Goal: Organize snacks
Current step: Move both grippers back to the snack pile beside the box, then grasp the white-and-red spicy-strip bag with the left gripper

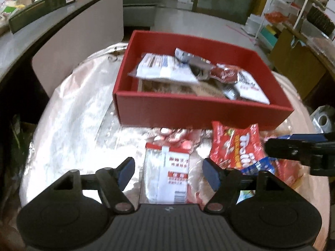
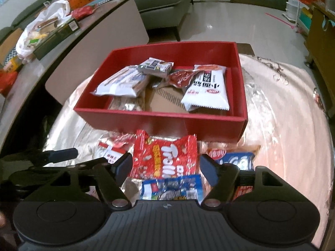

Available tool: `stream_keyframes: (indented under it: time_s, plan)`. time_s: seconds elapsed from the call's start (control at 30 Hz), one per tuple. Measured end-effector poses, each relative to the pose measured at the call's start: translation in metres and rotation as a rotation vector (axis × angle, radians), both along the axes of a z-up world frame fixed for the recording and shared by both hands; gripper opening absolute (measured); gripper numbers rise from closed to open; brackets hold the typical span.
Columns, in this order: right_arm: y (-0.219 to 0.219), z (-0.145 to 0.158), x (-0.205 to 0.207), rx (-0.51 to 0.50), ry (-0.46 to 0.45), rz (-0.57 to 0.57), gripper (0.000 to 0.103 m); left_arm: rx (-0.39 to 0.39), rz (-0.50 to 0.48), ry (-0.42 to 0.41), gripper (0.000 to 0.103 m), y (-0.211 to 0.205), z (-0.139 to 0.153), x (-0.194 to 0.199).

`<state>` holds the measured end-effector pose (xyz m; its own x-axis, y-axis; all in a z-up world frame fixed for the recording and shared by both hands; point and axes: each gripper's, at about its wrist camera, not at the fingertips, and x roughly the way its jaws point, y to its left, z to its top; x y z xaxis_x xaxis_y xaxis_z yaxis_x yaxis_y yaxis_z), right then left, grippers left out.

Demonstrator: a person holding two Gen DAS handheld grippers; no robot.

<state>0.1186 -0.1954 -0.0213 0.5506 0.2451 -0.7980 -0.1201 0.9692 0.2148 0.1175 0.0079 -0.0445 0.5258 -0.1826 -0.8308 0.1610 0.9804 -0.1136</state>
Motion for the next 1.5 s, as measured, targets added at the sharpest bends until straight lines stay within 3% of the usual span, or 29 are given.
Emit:
stream_keyframes:
  time_s: [0.37, 0.6, 0.67, 0.73, 0.83, 0.93, 1.17, 1.5]
  plan:
    - [-0.007, -0.005, -0.004, 0.010, 0.025, -0.003, 0.079, 0.062, -0.015, 0.094, 0.066, -0.015, -0.031, 0.006]
    - [-0.009, -0.011, -0.001, 0.005, 0.042, 0.000, 0.079, 0.125, -0.039, 0.072, 0.069, -0.028, -0.032, 0.003]
    - [-0.010, -0.012, 0.000, 0.005, 0.047, -0.003, 0.080, 0.140, -0.043, 0.063, 0.065, -0.028, -0.032, -0.001]
    - [-0.010, -0.012, 0.001, 0.010, 0.051, -0.005, 0.080, 0.131, -0.030, 0.064, 0.050, -0.024, -0.029, -0.003]
    - [-0.009, -0.009, 0.000, 0.017, 0.042, 0.002, 0.080, 0.119, -0.013, 0.074, 0.046, -0.017, -0.028, -0.006]
    - [-0.008, -0.005, -0.003, 0.016, 0.029, 0.016, 0.080, 0.122, 0.013, 0.085, 0.043, -0.010, -0.026, -0.015]
    - [-0.022, -0.008, -0.004, 0.055, 0.040, -0.013, 0.080, 0.039, 0.008, 0.059, 0.043, -0.002, -0.008, -0.039]
    - [-0.012, -0.038, 0.015, 0.098, 0.100, 0.010, 0.080, 0.005, -0.031, 0.085, 0.043, -0.004, -0.009, -0.034]
